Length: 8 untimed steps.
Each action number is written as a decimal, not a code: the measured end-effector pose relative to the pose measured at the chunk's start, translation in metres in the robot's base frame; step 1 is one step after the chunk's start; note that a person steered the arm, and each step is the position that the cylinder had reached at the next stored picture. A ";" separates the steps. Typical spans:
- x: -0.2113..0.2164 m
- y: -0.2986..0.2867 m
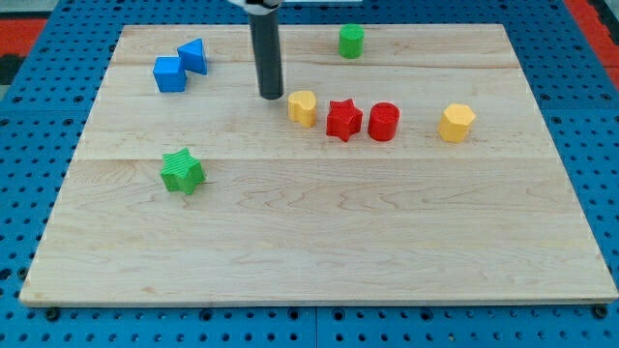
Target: Move the green circle top right to the blue triangle
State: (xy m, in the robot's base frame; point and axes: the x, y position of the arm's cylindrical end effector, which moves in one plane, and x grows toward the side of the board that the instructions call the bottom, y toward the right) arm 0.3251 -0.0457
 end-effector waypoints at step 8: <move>-0.121 0.038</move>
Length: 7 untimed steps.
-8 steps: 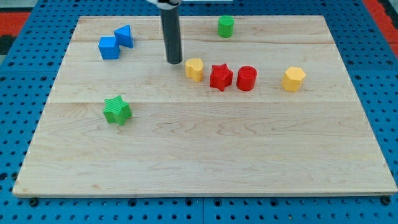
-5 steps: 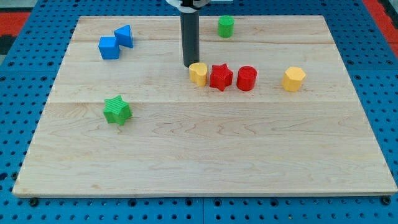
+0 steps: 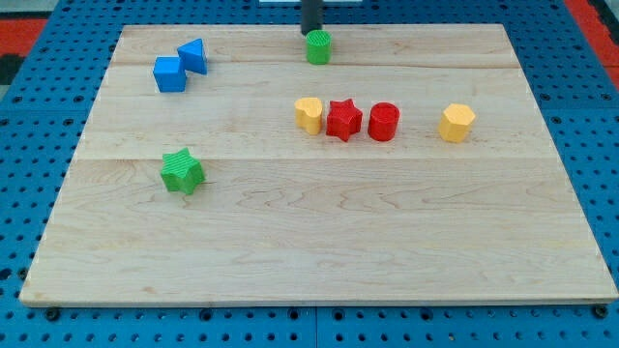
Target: Move the green circle top right to the blue triangle
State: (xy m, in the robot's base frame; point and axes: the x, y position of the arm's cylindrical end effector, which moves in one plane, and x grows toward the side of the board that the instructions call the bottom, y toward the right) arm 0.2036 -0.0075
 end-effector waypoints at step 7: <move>0.057 -0.095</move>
State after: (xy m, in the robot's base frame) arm 0.2610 -0.1021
